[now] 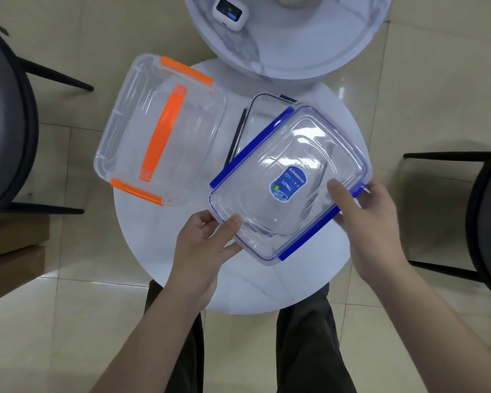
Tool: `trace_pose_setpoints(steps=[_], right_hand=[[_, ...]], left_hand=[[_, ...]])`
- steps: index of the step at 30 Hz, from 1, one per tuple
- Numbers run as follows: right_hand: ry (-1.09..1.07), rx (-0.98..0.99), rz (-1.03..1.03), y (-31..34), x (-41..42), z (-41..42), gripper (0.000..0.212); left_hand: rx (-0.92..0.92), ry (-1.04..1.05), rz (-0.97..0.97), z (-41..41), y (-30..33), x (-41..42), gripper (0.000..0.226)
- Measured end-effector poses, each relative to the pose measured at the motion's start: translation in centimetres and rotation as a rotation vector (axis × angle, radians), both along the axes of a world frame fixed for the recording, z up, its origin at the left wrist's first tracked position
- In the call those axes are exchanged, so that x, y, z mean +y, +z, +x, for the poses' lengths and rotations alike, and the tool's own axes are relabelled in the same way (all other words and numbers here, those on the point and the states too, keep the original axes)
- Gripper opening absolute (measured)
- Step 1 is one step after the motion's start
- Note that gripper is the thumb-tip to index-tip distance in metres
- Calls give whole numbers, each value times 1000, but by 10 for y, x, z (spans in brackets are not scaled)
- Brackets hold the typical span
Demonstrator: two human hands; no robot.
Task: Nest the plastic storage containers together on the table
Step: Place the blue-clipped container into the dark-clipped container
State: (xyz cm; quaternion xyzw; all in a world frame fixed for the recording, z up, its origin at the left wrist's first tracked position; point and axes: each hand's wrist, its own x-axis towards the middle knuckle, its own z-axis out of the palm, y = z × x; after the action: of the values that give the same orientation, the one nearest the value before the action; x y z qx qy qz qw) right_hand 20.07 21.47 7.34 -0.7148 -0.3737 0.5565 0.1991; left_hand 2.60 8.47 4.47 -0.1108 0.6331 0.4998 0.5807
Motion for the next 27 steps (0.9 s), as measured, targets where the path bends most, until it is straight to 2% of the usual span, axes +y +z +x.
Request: trace_pose_setpoints(steps=[8, 13, 21, 27], right_hand=[[4, 85, -15, -19, -18, -14, 30], [29, 88, 40, -30, -21, -17, 25], [119, 64, 79, -44, -16, -12, 24], [149, 34, 114, -56, -13, -12, 26]], left_hand=[[0, 75, -21, 18, -5, 18, 63], [6, 55, -87, 22, -11, 22, 36], [65, -117, -139, 30, -24, 14, 43], [146, -177, -144, 28, -29, 16, 38]])
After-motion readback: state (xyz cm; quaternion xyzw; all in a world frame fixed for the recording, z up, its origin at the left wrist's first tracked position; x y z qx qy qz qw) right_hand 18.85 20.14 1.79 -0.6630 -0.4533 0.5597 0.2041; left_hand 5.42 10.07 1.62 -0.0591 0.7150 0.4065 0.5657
